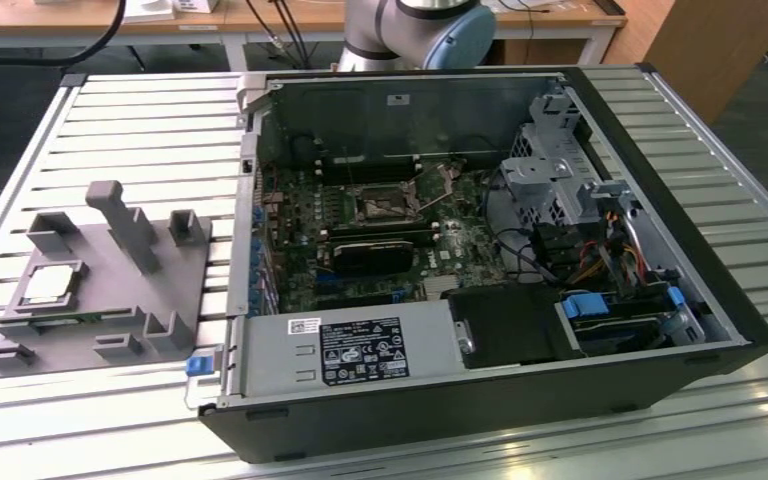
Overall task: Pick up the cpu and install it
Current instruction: 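Pick up the cpu and move it towards the insertion slot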
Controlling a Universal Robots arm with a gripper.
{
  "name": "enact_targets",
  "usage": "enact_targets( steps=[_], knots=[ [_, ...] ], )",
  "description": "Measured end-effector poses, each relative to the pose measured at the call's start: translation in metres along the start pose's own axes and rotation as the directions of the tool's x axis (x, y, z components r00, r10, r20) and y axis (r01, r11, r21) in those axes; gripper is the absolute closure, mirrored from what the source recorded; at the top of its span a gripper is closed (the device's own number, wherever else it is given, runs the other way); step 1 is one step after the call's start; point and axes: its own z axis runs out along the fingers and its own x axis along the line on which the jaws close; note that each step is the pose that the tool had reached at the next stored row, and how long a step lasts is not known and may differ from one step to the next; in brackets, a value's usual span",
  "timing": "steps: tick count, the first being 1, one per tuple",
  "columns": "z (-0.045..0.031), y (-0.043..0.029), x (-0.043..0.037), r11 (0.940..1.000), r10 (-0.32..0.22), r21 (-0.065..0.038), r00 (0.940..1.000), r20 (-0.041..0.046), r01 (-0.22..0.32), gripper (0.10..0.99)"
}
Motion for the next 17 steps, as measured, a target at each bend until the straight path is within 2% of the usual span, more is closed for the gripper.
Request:
enact_targets(
  steps=[17],
  knots=[
    [0.0072,-0.0003,-0.0002,1.0,0.0,0.0,1.0,0.0,0.0,0.98]
  ],
)
